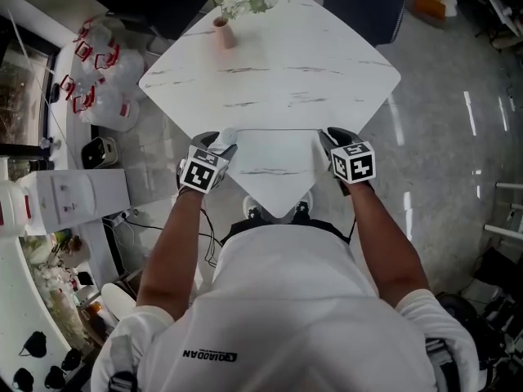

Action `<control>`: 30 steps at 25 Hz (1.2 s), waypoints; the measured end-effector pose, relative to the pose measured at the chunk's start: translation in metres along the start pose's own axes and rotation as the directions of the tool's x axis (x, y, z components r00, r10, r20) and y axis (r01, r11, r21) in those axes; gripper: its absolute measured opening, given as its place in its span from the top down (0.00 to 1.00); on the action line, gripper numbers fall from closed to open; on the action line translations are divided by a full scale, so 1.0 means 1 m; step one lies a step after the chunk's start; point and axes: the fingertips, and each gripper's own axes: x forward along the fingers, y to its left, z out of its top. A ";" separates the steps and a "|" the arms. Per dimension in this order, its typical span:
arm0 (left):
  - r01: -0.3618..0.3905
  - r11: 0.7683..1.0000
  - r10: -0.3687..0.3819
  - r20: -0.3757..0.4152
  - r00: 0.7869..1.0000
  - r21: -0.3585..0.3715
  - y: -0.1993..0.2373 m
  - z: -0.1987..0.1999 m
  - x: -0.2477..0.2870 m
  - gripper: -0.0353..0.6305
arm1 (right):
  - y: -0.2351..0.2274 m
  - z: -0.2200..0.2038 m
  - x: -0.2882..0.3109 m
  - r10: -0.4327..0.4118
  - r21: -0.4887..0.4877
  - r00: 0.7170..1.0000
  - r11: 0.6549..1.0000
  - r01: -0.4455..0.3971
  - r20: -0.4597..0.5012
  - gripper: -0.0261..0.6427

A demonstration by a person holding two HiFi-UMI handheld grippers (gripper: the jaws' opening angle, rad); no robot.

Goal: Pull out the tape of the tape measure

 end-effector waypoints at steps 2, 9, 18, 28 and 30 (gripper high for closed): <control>0.000 1.000 0.000 0.050 0.999 -0.002 -0.009 0.011 -0.013 0.63 | 0.008 0.007 -0.011 0.014 -0.004 0.999 1.000 -0.014 0.028 0.81; -0.005 1.000 0.006 0.243 0.970 -0.002 -0.040 0.055 -0.063 0.75 | 0.050 0.036 -0.054 0.086 -0.044 0.991 0.996 -0.082 0.107 0.82; 0.044 0.998 -0.055 0.354 0.934 0.039 -0.090 0.100 -0.106 0.89 | 0.104 0.072 -0.108 0.213 -0.105 0.956 0.975 -0.196 0.199 0.83; 0.019 0.996 -0.061 0.486 0.872 0.091 -0.105 0.149 -0.151 0.93 | 0.122 0.117 -0.161 0.247 -0.142 0.901 0.968 -0.209 0.356 0.90; 0.020 0.994 -0.071 0.510 0.857 0.104 -0.110 0.158 -0.160 0.93 | 0.124 0.124 -0.170 0.251 -0.142 0.888 0.967 -0.212 0.386 0.92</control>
